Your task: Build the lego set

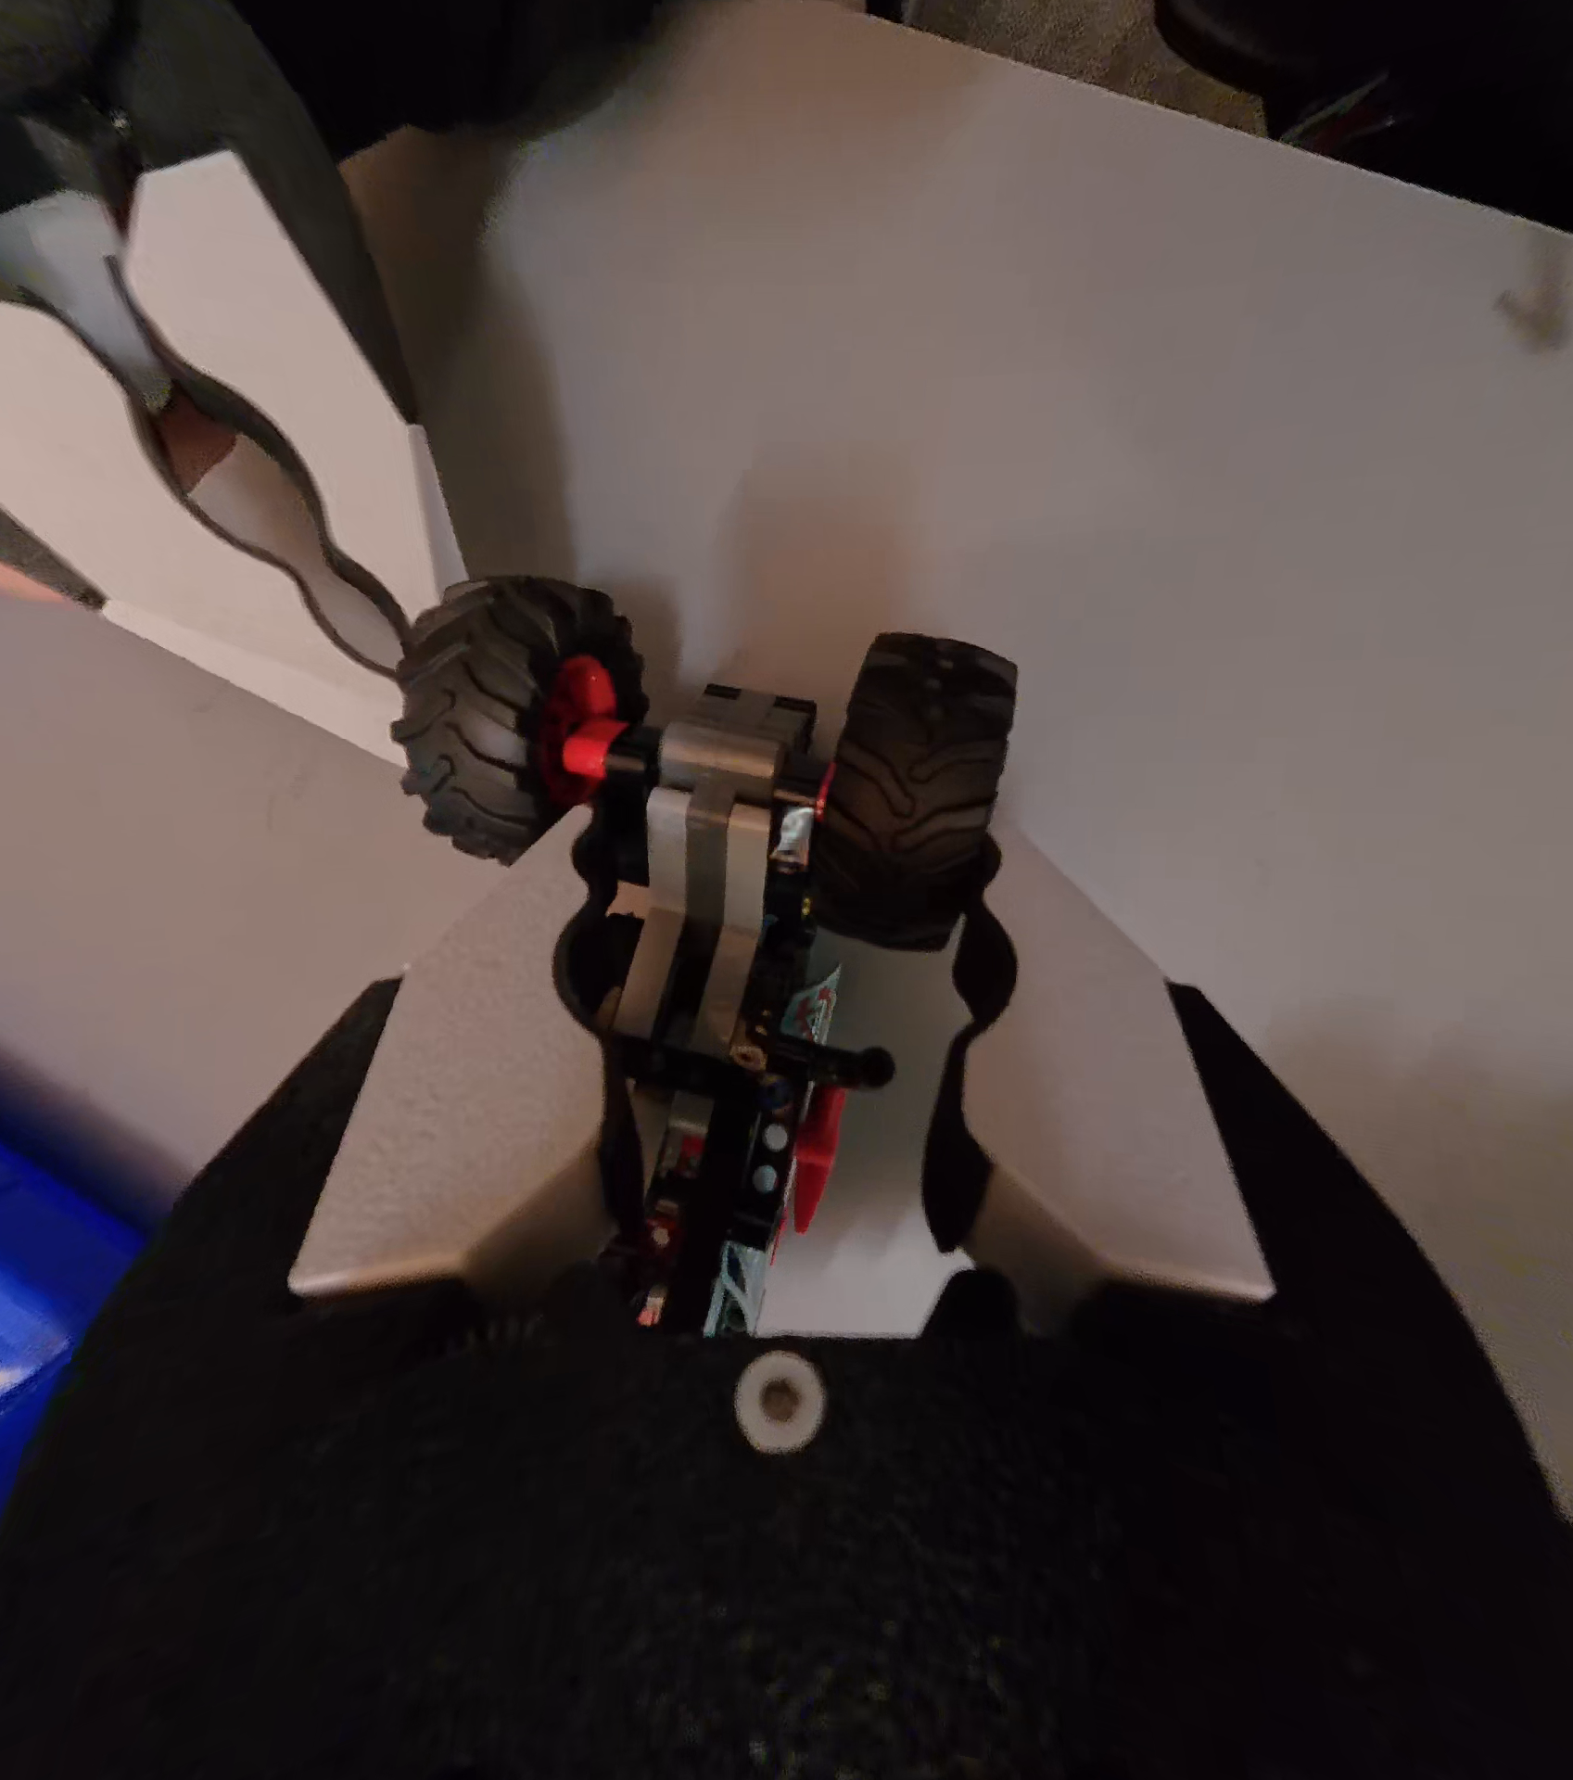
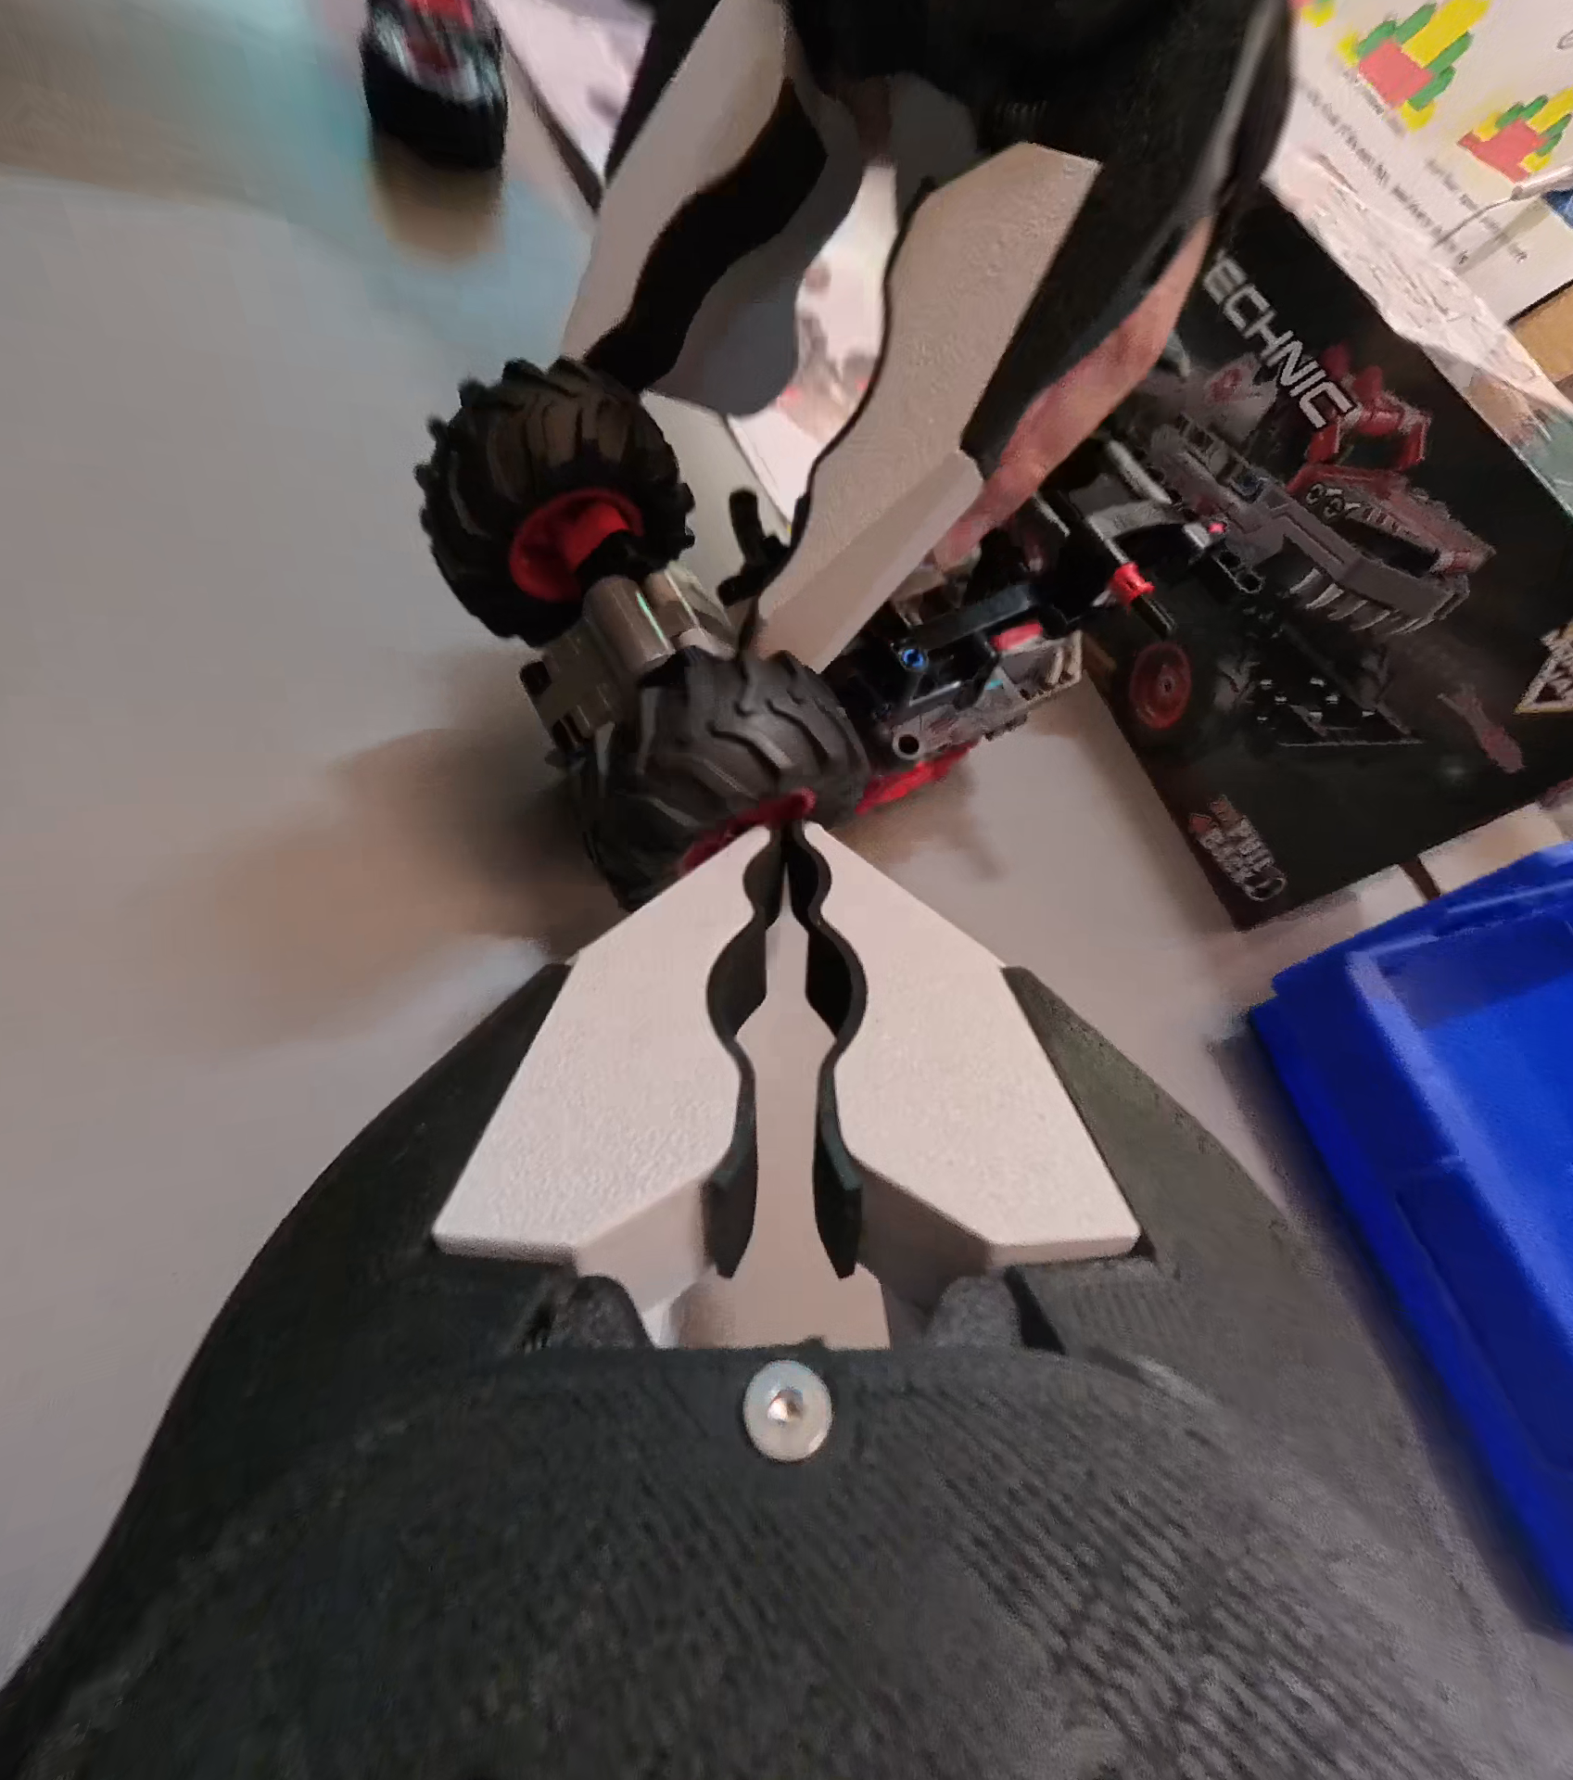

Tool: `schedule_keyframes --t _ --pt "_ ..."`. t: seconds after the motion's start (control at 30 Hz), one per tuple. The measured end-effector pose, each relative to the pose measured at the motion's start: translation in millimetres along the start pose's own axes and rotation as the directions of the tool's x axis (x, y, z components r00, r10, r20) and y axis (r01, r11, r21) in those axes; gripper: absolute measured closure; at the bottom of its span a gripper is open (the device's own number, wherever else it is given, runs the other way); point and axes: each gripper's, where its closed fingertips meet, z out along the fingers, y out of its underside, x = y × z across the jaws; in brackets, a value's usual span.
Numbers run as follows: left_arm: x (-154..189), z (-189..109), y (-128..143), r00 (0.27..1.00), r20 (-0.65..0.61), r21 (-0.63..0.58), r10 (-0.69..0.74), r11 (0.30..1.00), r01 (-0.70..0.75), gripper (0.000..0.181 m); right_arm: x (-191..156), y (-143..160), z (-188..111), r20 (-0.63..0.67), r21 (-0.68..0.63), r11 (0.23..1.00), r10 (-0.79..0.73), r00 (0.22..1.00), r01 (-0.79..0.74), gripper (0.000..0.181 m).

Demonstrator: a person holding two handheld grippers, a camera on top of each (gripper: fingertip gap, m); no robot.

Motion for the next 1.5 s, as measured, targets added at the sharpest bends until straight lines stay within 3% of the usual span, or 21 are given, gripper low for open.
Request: schedule_keyframes --t 0.03,0.07,0.17,0.3,0.57,0.7,1.07,1.5 --pt "2 0 0 1.0 -0.001 -0.011 0.029 1.0 -0.029 0.113 -1 -2 -2 0.02 0.045 0.998 0.043 0.999 -0.044 0.181" --pt "3 0 0 0.998 0.002 -0.013 0.056 0.998 -0.056 0.113 -4 -3 -3 0.048 0.081 0.994 0.075 0.996 -0.079 0.181" --pt "12 -3 0 0.99 -0.011 -0.004 0.142 0.99 -0.142 0.112 -11 -8 -9 0.121 0.148 0.977 0.137 0.983 -0.154 0.149" --pt "21 -6 3 0.967 0.0 -0.03 0.254 0.967 -0.254 0.112 -26 -16 -7 0.24 0.186 0.954 0.19 0.952 -0.237 0.145" --pt "28 -9 6 0.927 0.025 -0.074 0.374 0.925 -0.371 0.112 -37 -25 -4 0.267 0.234 0.952 0.133 0.955 -0.198 0.133" --pt "29 -9 7 0.923 0.048 -0.068 0.381 0.924 -0.377 0.113 -35 -35 -8 0.26 0.306 0.935 0.101 0.96 -0.182 0.171" --pt "29 -8 8 0.93 0.047 -0.095 0.365 0.928 -0.36 0.113 -38 -38 2 0.333 0.306 0.907 0.184 0.925 -0.29 0.18" --pt "26 -7 9 0.954 0.017 -0.055 0.299 0.953 -0.297 0.112 -34 -36 0 0.38 0.279 0.886 0.252 0.89 -0.37 0.178"
